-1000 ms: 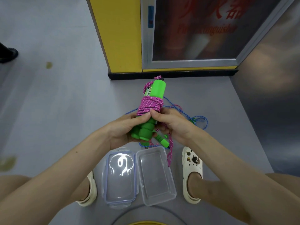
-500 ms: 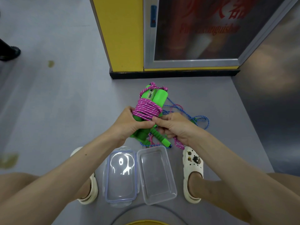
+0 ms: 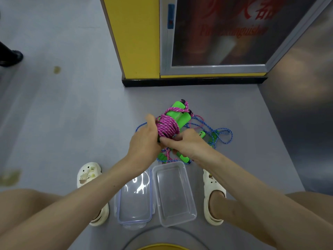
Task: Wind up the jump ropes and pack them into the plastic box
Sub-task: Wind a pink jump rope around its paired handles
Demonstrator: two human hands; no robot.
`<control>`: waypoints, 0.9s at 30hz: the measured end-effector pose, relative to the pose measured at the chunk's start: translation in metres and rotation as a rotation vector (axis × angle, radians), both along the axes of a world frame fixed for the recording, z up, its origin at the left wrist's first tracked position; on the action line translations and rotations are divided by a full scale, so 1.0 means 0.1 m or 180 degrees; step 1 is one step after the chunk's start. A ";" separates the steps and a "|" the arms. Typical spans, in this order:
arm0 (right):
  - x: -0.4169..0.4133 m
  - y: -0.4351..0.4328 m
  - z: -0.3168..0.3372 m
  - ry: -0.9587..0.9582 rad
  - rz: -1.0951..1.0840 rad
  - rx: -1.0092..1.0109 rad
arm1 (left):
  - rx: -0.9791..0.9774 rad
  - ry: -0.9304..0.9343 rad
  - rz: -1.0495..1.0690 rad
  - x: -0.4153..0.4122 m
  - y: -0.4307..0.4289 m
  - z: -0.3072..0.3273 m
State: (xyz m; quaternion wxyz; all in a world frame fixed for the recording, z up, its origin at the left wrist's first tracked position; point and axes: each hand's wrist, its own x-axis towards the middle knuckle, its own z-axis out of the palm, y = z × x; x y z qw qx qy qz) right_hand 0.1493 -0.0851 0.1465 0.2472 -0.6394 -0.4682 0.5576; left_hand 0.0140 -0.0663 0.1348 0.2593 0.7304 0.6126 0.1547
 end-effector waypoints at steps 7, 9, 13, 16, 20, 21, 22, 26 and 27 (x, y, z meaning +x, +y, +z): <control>-0.05 0.03 0.08 0.0487 -0.0791 -0.0076 | 0.0014 -0.0303 -0.0131 0.03 -0.03 0.02; -0.03 0.04 0.12 0.0629 -0.0809 -0.0098 | -0.0622 -0.1058 -0.0152 0.01 0.03 0.12; 0.07 0.10 0.09 0.0732 -0.0525 -0.0309 | -0.1275 -0.1838 -0.0246 -0.06 0.08 0.26; 0.09 0.12 0.07 0.0849 -0.0375 -0.0362 | -0.1820 -0.2210 -0.0137 -0.13 0.07 0.29; 0.08 0.12 0.09 0.1042 -0.0105 -0.0359 | -0.2479 -0.2748 0.0368 -0.27 0.12 0.25; 0.07 0.12 0.09 0.0995 -0.0027 -0.0367 | -0.2541 -0.2807 0.0449 -0.29 0.12 0.23; 0.05 0.12 0.09 0.0918 0.0011 -0.0389 | -0.2539 -0.2789 0.0451 -0.31 0.13 0.22; -0.02 0.11 0.01 0.0699 -0.0083 -0.0446 | -0.1939 -0.2094 0.0222 -0.36 0.13 0.15; -0.03 0.11 0.00 0.0705 -0.0134 -0.0463 | -0.1614 -0.1763 0.0110 -0.36 0.12 0.13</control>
